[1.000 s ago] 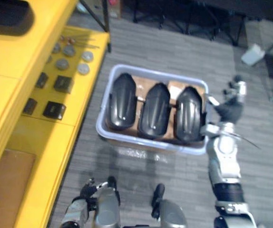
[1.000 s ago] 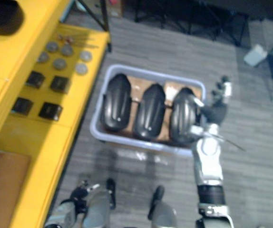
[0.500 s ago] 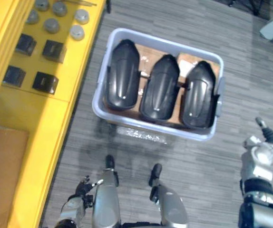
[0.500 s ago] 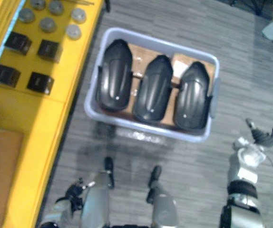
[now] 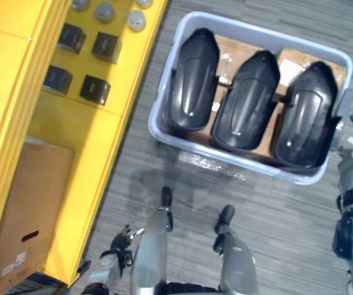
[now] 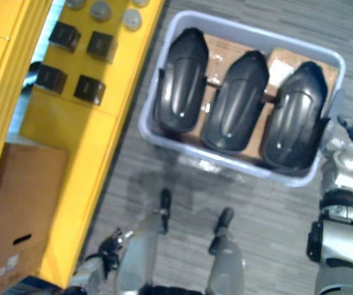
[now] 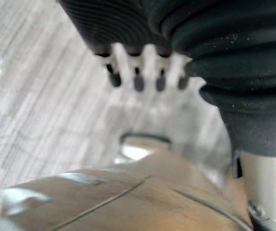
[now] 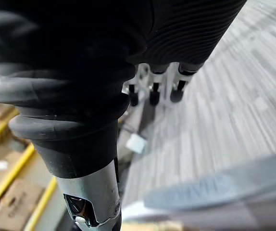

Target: Walk over and take plastic housings, then place them on the shelf

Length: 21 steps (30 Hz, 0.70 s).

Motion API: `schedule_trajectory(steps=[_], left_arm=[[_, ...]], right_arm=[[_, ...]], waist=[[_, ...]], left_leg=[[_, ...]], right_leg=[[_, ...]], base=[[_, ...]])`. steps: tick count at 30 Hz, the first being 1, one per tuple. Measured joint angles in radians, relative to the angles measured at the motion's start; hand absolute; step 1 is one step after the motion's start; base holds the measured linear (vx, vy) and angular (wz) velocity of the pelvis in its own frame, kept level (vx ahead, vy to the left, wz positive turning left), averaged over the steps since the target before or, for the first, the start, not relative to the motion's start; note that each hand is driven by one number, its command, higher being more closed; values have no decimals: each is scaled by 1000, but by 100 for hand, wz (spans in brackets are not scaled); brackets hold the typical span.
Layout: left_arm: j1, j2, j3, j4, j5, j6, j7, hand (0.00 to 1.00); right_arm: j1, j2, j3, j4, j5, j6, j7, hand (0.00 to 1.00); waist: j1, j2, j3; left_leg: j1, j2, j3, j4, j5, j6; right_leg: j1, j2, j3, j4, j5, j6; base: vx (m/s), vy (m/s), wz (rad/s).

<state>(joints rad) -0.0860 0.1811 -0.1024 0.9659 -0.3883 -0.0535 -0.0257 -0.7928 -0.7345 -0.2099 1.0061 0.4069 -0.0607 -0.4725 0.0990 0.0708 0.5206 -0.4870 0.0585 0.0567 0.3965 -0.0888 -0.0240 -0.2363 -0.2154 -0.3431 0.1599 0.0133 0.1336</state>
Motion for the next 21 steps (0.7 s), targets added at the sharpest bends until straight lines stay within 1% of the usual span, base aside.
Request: schedule_trajectory(steps=[1,2,3,6,7,8,9,10,11,12,13,14,15,17,18,20,21], left_arm=[[2,-3,0,0,-1,-1,-1,0],[4,-8,0,3,-5,-2,-6,0],[5,-11,0,5,-5,-3,-7,0],[9,-13,0,8,-7,-11,-25,0],[9,-13,0,8,-7,-11,-26,0],[9,-14,-1,7,-9,-12,-27,0],[9,-15,-2,7,-10,-13,-28,0],[9,-17,-14,7,-26,-17,-28,0],[7,-21,-29,6,-37,-26,-28,0],[7,-25,-31,6,-38,-32,-28,0],[7,-32,-31,6,-46,-33,-28,0],[7,-34,-35,5,-49,-34,-28,0],[7,-34,-39,5,-54,-34,-28,0],[8,-34,-40,5,-76,-33,-28,0],[8,-34,-40,5,-76,-33,-28,0],[9,-34,-42,5,-84,-33,-27,0],[10,-34,-43,6,-86,-33,-27,0]], right_arm=[[-3,-5,1,2,0,3,3,0],[-14,-14,1,8,-1,21,13,0],[-17,-16,2,14,-1,28,15,0],[-36,-16,46,44,-32,73,30,0],[-42,-16,47,49,-33,81,37,0],[-55,-17,48,60,-37,109,44,0],[-63,-18,49,69,-37,121,49,0],[-76,-24,50,87,-37,148,64,0],[-84,-40,61,112,-37,169,79,0],[-85,-46,64,124,-37,178,86,0],[-85,-52,64,145,-42,192,96,0],[-84,-59,65,163,-64,199,103,100],[-85,-62,65,169,-70,202,106,100],[-91,-70,65,184,-108,233,125,100],[-93,-75,65,190,-116,241,126,100],[-113,-97,66,214,-172,281,127,100],[-121,-101,67,222,-191,289,127,100]], waist=[[0,4,-2],[0,16,2],[0,19,2],[2,23,0],[3,24,1],[5,25,0],[5,26,1],[7,30,1],[10,42,7],[13,47,8],[18,58,9],[24,66,7],[25,68,5],[27,69,5],[27,70,6],[30,70,6],[31,71,6]], left_leg=[[-4,-2,-1,0,2,2],[-6,-8,-5,0,4,4],[-6,-9,-7,0,4,5],[-7,-12,-14,1,4,5],[-8,-13,-15,2,4,4],[-10,-13,-16,2,4,4],[-12,-13,-16,2,5,4],[-20,-13,-18,6,5,4],[-25,-14,-22,11,5,5],[-25,-15,-22,11,6,6],[-25,-19,-24,12,7,7],[-28,-21,-25,12,7,8],[-30,-21,-27,13,8,8],[-40,-21,-40,12,15,5],[-41,-22,-44,9,18,3],[-39,-23,-50,-8,30,0],[-39,-23,-51,-10,33,-1]], right_leg=[[-6,-4,-3,9,-4,1],[-10,-11,-7,21,-10,3],[-10,-13,-9,24,-11,3],[-11,-16,-14,35,-20,4],[-13,-17,-14,39,-21,4],[-17,-17,-15,43,-23,3],[-19,-17,-15,44,-23,3],[-26,-17,-16,47,-23,3],[-27,-18,-18,50,-23,3],[-28,-20,-19,53,-25,4],[-28,-25,-22,60,-30,7],[-32,-28,-25,67,-34,7],[-34,-28,-27,70,-36,6],[-42,-29,-39,85,-44,4],[-42,-29,-42,88,-46,3],[-45,-30,-50,94,-51,0],[-47,-30,-51,95,-52,-1]], base=[[-8,19,16],[0,16,12],[4,19,11],[3,8,7],[-4,-2,5],[0,0,0],[0,0,0],[-17,7,4],[-18,11,6],[-15,17,8],[-12,14,7],[-12,10,7],[-11,0,7],[-10,-14,13],[-15,-25,17],[-20,-29,11],[-23,-26,4]])
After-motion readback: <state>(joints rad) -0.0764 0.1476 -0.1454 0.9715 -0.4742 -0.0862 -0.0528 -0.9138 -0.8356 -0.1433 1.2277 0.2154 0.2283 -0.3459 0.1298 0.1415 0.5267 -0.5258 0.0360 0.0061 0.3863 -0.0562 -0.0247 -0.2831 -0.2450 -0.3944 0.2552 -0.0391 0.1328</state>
